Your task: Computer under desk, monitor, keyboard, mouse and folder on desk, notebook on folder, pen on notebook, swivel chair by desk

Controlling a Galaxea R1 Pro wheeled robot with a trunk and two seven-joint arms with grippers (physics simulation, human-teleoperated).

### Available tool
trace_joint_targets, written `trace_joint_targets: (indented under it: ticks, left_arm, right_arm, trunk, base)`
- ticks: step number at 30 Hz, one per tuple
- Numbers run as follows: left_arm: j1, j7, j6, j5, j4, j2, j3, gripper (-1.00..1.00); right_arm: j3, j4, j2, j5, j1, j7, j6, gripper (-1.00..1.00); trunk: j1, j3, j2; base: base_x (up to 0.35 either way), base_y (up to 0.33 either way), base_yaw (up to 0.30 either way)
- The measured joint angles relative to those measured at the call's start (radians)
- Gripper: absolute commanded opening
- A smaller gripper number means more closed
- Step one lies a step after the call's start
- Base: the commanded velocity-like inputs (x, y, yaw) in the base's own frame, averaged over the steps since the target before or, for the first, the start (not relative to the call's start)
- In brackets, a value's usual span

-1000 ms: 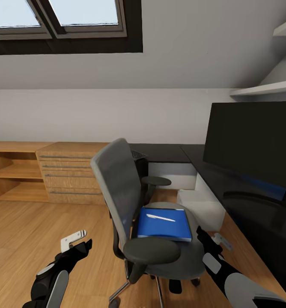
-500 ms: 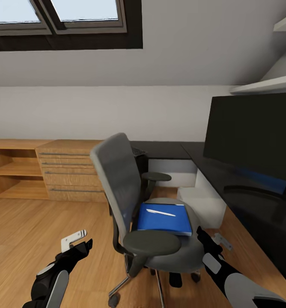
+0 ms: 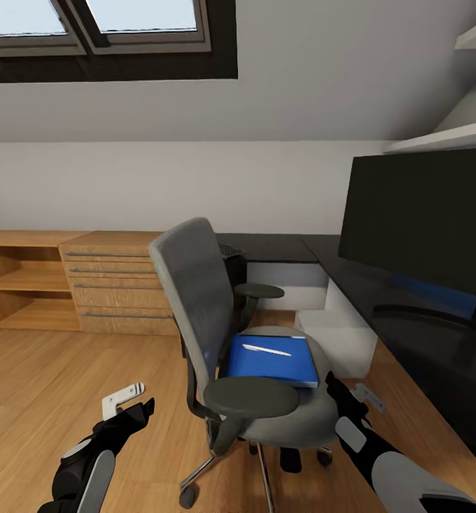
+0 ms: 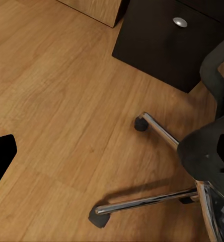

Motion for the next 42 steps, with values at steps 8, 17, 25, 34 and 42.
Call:
trace_joint_targets:
  ticks: [8, 17, 25, 34, 42]
  left_arm:
    - [0.000, 0.000, 0.000, 0.000, 0.000, 0.000, 0.000, 1.00]
    - [0.000, 0.000, 0.000, 0.000, 0.001, -0.001, -0.002, 1.00]
    - [0.000, 0.000, 0.000, -0.001, 0.005, -0.001, -0.016, 1.00]
    - [0.000, -0.001, -0.001, -0.003, 0.006, -0.001, -0.041, 1.00]
    - [0.000, 0.000, -0.001, -0.003, 0.006, 0.000, -0.047, 1.00]
  right_arm:
    - [0.000, 0.001, 0.002, 0.000, 0.000, 0.002, -0.002, 1.00]
    - [-0.001, 0.003, 0.003, 0.003, 0.000, 0.004, -0.004, 1.00]
    - [0.001, 0.003, 0.000, 0.002, 0.000, 0.006, -0.004, 1.00]
    - [0.005, 0.002, 0.003, 0.005, 0.000, 0.006, -0.005, 1.00]
    - [0.004, 0.034, 0.003, -0.003, 0.001, 0.008, -0.007, 1.00]
  trunk:
    - [0.000, 0.000, 0.000]
    - [0.000, 0.000, 0.000]
    - [0.000, 0.000, 0.000]
    - [0.000, 0.000, 0.000]
    - [-0.030, 0.025, 0.056]
  base:
    - [0.000, 0.000, 0.177]
    - [0.000, 0.000, 0.259]
    - [0.000, 0.000, 0.260]
    - [0.000, 0.000, 0.177]
    - [0.000, 0.000, 0.008]
